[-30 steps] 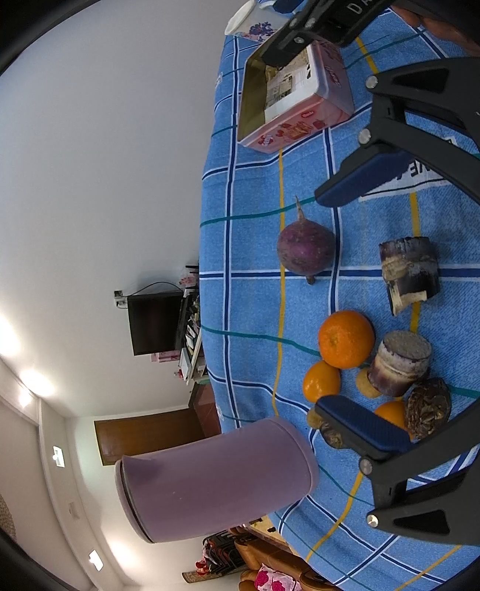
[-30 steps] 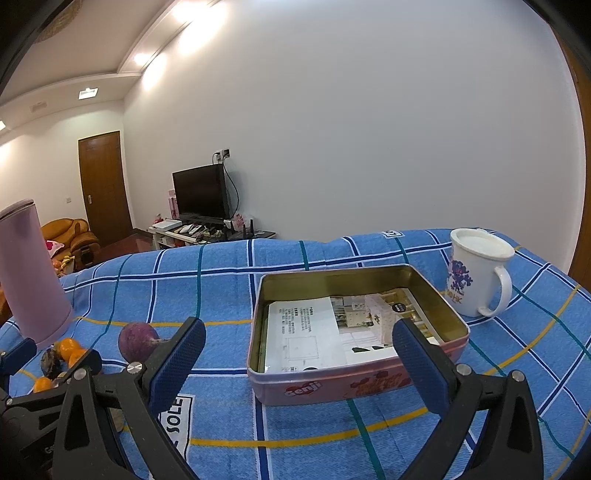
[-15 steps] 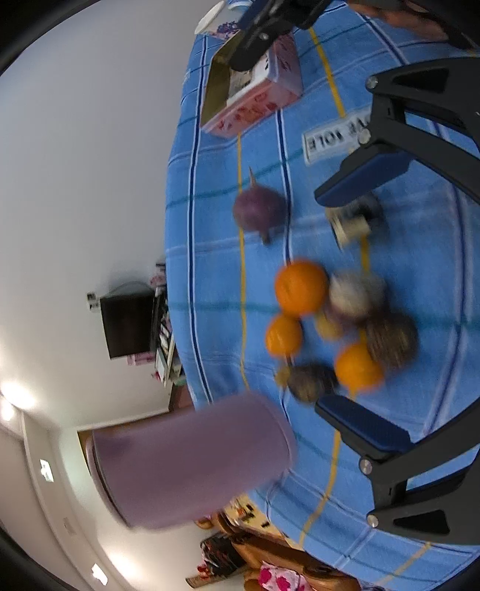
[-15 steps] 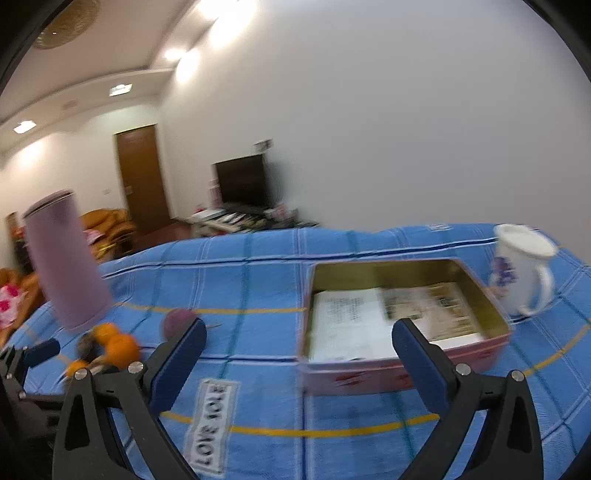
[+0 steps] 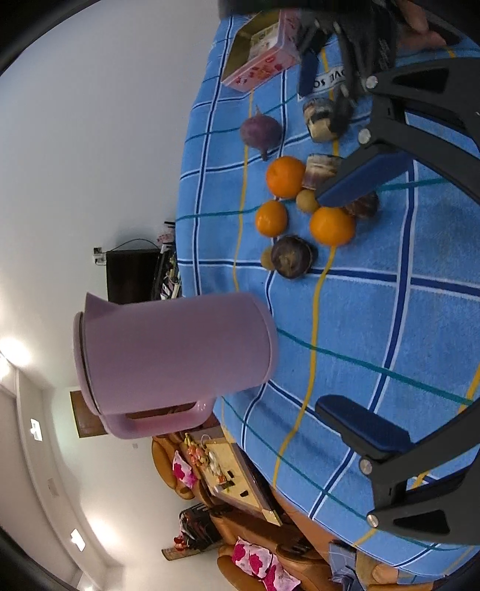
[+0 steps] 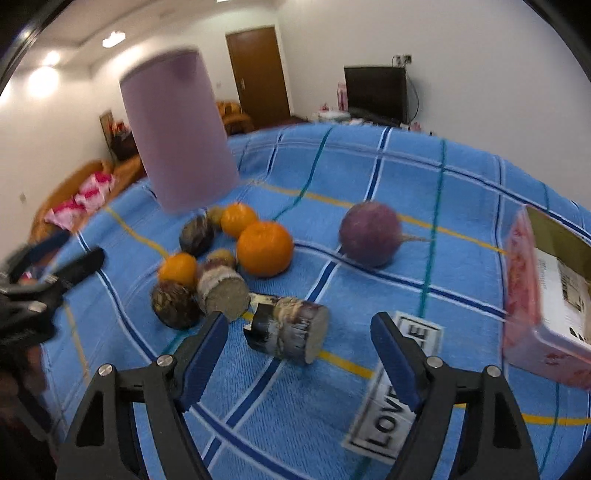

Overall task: Organize fruits
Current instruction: 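Grasp the paper-wrapped tuber piece with the right gripper while the left gripper grasps the purple radish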

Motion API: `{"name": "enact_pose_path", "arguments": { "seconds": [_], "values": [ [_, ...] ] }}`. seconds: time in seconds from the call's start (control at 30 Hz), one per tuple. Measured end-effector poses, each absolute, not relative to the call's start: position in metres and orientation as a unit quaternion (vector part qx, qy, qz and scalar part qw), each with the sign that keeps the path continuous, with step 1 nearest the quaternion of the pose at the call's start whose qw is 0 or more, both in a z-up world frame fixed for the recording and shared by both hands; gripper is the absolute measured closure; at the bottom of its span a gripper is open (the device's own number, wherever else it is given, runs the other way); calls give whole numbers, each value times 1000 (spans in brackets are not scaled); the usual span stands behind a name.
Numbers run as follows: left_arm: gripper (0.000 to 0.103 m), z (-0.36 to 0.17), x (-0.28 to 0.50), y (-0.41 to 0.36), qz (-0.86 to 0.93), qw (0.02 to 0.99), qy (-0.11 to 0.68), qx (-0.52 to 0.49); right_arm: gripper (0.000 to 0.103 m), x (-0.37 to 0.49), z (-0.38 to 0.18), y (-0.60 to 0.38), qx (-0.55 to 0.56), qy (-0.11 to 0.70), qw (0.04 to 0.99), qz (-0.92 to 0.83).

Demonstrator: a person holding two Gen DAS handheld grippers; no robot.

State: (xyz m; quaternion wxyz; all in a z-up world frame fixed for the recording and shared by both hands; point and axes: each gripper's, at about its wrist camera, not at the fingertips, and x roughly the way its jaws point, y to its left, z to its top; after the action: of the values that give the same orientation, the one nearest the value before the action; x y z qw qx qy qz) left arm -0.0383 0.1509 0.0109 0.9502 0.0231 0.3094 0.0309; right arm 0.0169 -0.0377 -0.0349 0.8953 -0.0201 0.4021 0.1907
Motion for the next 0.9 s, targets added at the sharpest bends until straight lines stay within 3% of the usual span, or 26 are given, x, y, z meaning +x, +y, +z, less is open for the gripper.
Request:
{"name": "enact_pose_path", "arguments": {
  "seconds": [0.03, 0.07, 0.17, 0.33, 0.6, 0.8, 0.9],
  "values": [
    [0, 12, -38, 148, 27, 950, 309, 26, 28, 20, -40, -33, -29, 414, 891, 186],
    [0, 13, -36, 144, 24, 950, 308, 30, 45, 23, -46, -29, -37, 426, 885, 184],
    [0, 19, -32, 128, 10, 952, 302, 38, 63, 23, -49, -28, -45, 422, 886, 188],
    [0, 26, -15, 92, -38, 952, 299, 43, 64, 16, -29, -68, 7, 387, 906, 172],
    [0, 14, 48, 4, -98, 936, 335, 55, 64, -2, 15, -144, 19, 258, 965, 41],
    [13, -14, 88, -33, -88, 917, 383, 65, 64, 2, 17, -169, -1, 243, 970, -1],
    [24, -33, 104, -41, -81, 904, 416, 51, 64, 0, 19, -177, -11, 247, 969, -9]
  ]
}}
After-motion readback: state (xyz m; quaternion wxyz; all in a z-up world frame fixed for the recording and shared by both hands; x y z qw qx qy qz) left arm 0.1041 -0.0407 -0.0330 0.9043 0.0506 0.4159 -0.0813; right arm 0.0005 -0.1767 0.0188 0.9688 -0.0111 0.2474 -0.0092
